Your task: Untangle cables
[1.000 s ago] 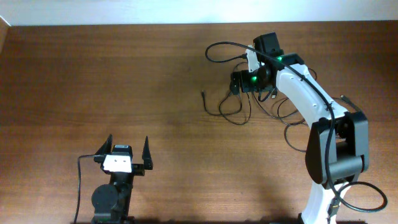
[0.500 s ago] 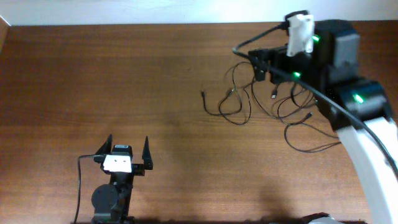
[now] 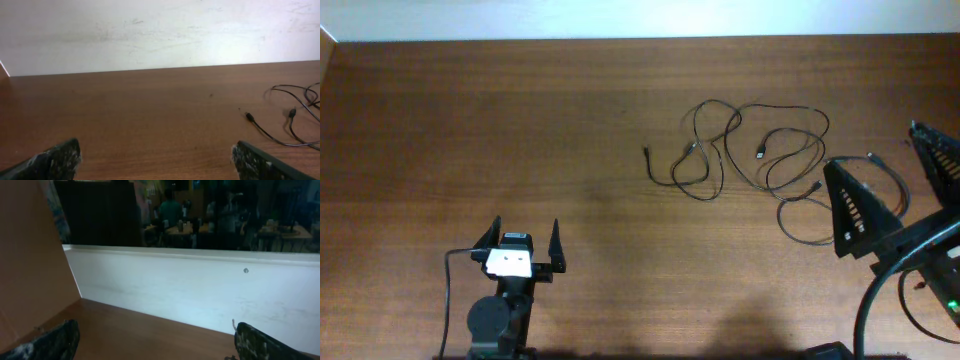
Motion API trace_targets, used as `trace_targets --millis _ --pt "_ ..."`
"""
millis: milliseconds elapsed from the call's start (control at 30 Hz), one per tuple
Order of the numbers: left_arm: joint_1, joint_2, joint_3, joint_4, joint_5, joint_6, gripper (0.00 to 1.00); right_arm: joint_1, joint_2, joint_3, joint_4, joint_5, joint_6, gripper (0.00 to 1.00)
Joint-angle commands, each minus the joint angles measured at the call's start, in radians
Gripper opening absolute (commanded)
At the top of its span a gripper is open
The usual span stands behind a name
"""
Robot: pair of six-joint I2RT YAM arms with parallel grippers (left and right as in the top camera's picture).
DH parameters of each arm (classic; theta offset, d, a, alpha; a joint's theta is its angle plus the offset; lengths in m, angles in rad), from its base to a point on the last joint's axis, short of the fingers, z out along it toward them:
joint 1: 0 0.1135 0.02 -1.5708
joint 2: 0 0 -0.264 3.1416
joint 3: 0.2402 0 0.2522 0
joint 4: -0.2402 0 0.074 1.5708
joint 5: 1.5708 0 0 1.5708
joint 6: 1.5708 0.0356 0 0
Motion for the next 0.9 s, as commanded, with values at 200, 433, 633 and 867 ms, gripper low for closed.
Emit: trace_targets --millis 200,433,633,867 --pt "-0.003 -0.01 -0.003 -0.005 -0.004 0.016 0.99 -0.005 -0.02 -0.01 -0.151 0.034 0.003 0.98" --pt "-0.003 -0.01 -0.003 -0.006 -0.004 0.016 0.99 -0.005 -0.31 -0.317 -0.154 0.044 0.003 0.98" --pt "-0.003 -0.01 -0.003 -0.005 -0.004 0.016 0.99 -0.082 -0.645 -0.653 -0.04 0.011 0.004 0.98" --pt "-0.003 -0.01 -0.003 -0.006 -0.004 0.016 0.99 -0.136 -0.802 -0.874 0.04 -0.045 0.004 0.98"
